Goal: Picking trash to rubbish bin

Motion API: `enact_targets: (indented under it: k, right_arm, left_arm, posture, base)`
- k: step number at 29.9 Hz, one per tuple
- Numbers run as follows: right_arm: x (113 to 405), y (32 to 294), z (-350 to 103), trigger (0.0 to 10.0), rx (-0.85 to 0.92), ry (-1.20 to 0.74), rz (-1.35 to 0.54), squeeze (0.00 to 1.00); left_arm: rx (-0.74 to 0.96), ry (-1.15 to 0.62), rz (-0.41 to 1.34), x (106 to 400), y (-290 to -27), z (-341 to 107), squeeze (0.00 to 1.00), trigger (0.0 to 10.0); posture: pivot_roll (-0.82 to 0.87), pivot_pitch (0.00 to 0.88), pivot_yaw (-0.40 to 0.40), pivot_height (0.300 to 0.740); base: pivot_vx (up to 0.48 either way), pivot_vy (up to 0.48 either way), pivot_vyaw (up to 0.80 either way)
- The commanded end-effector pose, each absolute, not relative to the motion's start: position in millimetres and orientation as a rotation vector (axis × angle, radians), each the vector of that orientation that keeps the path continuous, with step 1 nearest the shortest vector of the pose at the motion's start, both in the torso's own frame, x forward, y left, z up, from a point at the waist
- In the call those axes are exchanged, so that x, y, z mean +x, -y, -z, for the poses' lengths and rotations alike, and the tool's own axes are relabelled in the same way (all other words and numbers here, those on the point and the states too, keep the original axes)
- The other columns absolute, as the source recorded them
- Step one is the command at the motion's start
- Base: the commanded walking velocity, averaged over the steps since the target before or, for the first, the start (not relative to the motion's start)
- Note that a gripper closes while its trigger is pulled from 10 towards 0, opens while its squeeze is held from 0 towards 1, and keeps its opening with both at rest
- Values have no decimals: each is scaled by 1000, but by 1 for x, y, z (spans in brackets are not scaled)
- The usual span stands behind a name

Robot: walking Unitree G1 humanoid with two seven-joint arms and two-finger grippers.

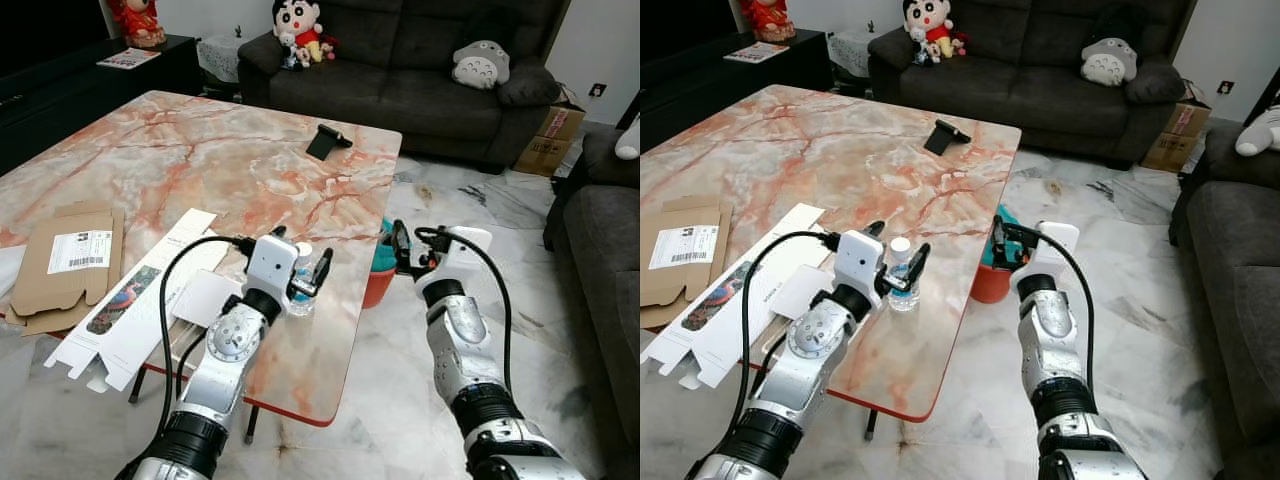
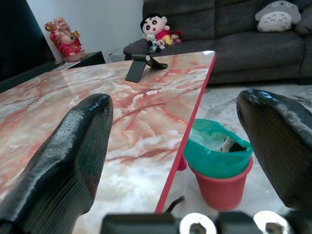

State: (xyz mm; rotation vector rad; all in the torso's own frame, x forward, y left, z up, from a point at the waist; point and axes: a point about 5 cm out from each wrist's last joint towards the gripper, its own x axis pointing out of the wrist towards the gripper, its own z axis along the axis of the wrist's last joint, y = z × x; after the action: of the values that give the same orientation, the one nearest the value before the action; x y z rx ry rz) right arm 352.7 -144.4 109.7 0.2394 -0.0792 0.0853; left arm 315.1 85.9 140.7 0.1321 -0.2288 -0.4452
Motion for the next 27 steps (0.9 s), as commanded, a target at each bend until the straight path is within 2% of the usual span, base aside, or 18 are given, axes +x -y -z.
enact_targets:
  k: [1,27]
  right_arm:
    - [355,145,-115,10000,237,97,-83,0]
    - [356,144,-116,10000,235,99,-92,0]
  left_arm:
    - [135,210,455,316,-83,-140,0,10000]
    - [110,181,426,329,-79,-140,0,10000]
  posture:
    - [125,0,-59,740]
    - [126,0,-61,740]
  base:
    - [0,0,0]
    - [0,0,0]
